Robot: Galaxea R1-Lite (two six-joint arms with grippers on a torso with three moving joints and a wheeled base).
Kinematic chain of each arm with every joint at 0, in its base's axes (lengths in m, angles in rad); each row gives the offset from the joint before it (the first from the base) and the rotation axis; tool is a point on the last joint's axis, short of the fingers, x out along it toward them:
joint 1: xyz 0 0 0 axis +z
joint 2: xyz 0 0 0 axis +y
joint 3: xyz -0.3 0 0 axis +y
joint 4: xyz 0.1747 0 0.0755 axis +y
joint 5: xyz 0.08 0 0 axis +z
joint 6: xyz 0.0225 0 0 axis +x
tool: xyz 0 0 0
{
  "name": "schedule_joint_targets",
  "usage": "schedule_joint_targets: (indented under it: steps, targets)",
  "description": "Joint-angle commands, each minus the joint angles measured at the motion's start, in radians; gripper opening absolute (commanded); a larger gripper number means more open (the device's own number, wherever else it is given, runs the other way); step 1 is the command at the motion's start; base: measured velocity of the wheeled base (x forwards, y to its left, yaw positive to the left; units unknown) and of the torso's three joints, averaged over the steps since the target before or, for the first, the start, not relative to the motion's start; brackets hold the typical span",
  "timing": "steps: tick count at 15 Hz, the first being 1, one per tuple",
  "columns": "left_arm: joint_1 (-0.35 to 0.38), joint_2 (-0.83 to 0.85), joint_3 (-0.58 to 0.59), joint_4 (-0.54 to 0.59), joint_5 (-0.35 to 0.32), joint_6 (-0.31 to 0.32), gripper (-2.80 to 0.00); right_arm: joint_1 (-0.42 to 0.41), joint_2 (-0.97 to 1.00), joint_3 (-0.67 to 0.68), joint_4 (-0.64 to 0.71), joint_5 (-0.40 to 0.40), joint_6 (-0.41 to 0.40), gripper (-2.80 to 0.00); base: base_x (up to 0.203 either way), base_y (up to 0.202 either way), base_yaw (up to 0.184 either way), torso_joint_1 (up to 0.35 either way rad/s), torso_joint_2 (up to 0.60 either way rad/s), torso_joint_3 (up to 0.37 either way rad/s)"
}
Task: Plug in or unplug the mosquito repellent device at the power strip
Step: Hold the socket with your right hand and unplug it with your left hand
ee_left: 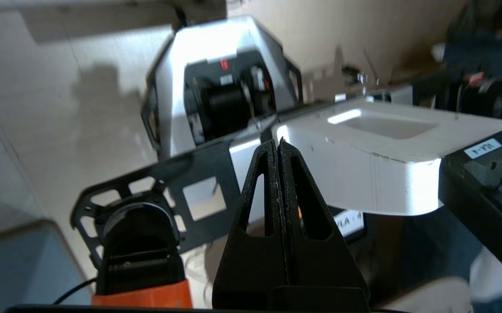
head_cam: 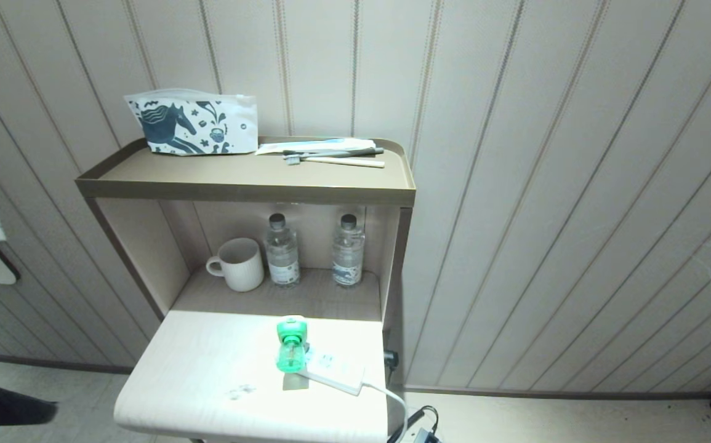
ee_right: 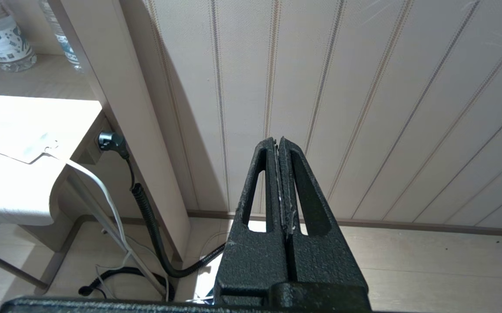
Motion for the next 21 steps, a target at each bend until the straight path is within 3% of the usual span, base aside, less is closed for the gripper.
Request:
schedule_joint_targets:
  steps: [1,3,4,8,10,13,21]
  targets:
    - [-0.206,0.203,0.037,-0.079,0.063,-0.126,-2.8,0.001,0.002,0.0,0.0,0.0,0.0,-2.8,0.0,0.0,0.0,0.0,0.0,0.0]
    - [-0.296,0.319,0.051,-0.194,0.161,-0.232,-2.8,0.001,0.002,0.0,0.0,0.0,0.0,-2.8,0.0,0.0,0.0,0.0,0.0,0.0]
    - [-0.31,0.375,0.037,-0.216,0.183,-0.255,0.0,0.001,0.002,0.0,0.0,0.0,0.0,-2.8,0.0,0.0,0.0,0.0,0.0,0.0]
    - [-0.301,0.633,-0.153,-0.238,0.269,-0.391,0.0,0.001,0.002,0.0,0.0,0.0,0.0,-2.8,0.0,0.0,0.0,0.0,0.0,0.0]
    - [-0.295,0.74,-0.22,-0.246,0.316,-0.429,0.0,0.001,0.002,0.0,0.0,0.0,-0.001,-2.8,0.0,0.0,0.0,0.0,0.0,0.0]
    - [-0.29,0.883,-0.302,-0.274,0.4,-0.445,0.0,0.001,0.002,0.0,0.0,0.0,-0.001,-2.8,0.0,0.0,0.0,0.0,0.0,0.0]
    - [-0.236,1.112,-0.538,-0.269,0.411,-0.472,0.0,0.001,0.002,0.0,0.0,0.0,-0.001,-2.8,0.0,0.0,0.0,0.0,0.0,0.0]
